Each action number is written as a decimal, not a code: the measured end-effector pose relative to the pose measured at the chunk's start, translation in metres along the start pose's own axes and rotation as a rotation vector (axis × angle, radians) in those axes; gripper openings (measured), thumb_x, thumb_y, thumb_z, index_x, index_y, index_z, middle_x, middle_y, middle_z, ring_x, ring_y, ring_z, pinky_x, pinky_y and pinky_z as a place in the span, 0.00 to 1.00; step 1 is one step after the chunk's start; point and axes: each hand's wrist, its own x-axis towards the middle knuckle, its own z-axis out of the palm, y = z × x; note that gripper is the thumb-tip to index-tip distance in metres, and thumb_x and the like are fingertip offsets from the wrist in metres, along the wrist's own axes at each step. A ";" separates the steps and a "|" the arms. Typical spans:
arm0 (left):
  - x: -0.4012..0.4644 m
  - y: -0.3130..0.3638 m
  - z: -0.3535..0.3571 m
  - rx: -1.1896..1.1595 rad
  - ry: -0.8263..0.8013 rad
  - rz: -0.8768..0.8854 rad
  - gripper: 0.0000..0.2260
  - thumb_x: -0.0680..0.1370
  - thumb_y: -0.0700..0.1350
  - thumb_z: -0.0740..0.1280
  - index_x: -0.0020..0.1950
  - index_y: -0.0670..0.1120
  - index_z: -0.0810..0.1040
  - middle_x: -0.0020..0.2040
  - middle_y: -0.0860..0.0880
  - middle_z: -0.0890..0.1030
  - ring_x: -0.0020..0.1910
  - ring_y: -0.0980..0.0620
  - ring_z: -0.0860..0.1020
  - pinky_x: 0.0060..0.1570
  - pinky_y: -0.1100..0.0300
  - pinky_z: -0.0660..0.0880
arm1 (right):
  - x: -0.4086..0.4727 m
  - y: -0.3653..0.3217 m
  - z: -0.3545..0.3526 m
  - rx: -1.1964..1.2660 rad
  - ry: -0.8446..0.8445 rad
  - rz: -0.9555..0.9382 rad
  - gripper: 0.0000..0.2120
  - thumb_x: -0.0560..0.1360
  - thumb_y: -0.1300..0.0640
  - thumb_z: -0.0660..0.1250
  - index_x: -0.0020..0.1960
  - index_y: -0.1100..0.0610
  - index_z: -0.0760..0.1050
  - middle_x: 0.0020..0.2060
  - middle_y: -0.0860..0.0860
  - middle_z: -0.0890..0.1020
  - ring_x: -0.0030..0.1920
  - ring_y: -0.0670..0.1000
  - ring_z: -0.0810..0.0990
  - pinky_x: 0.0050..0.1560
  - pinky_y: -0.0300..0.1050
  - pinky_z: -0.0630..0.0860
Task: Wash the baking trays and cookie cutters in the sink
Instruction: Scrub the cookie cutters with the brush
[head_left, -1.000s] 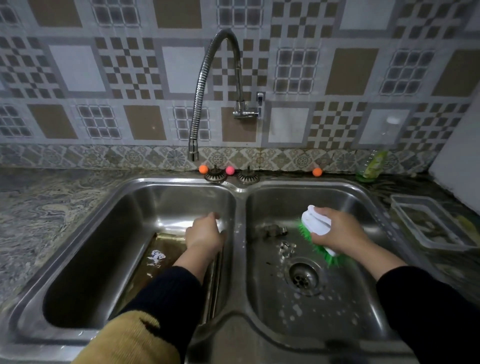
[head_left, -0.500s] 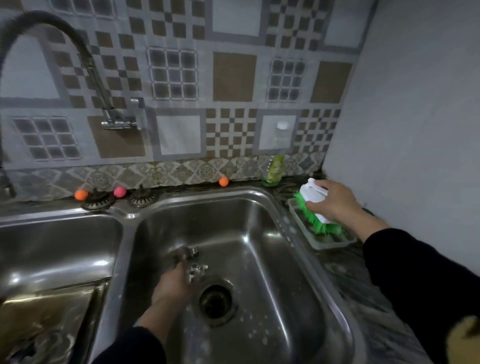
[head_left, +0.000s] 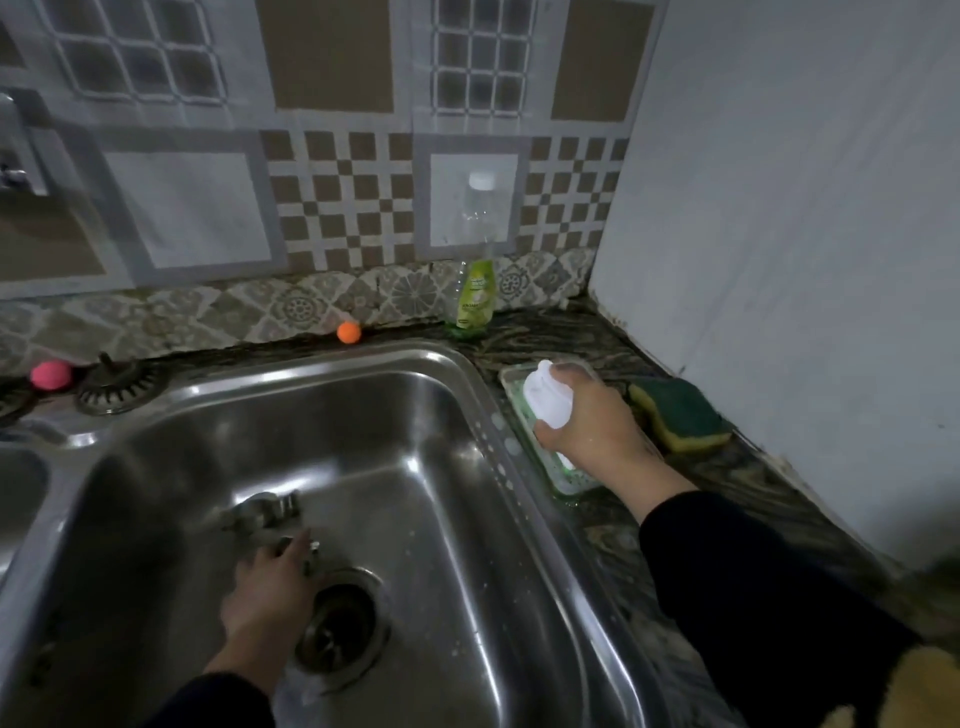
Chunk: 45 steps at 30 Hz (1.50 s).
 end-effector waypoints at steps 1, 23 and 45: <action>-0.001 0.003 0.001 0.032 0.016 -0.004 0.24 0.79 0.57 0.61 0.74 0.63 0.59 0.72 0.49 0.65 0.68 0.43 0.66 0.60 0.51 0.70 | 0.000 0.000 0.000 -0.008 0.003 -0.005 0.34 0.70 0.50 0.72 0.73 0.53 0.64 0.67 0.53 0.74 0.65 0.56 0.73 0.61 0.50 0.73; -0.060 0.054 -0.082 -0.637 0.216 0.274 0.21 0.70 0.38 0.75 0.59 0.40 0.73 0.38 0.51 0.78 0.32 0.59 0.73 0.33 0.77 0.65 | -0.049 -0.079 -0.032 0.158 -0.038 -0.194 0.34 0.68 0.52 0.74 0.72 0.48 0.67 0.65 0.49 0.76 0.63 0.50 0.74 0.53 0.38 0.68; -0.116 -0.029 -0.105 -0.731 0.233 0.291 0.16 0.70 0.40 0.75 0.56 0.49 0.79 0.43 0.54 0.80 0.40 0.56 0.79 0.39 0.70 0.71 | -0.143 -0.161 0.067 0.457 -0.340 -0.148 0.31 0.68 0.53 0.74 0.70 0.45 0.69 0.61 0.43 0.75 0.53 0.46 0.78 0.40 0.37 0.77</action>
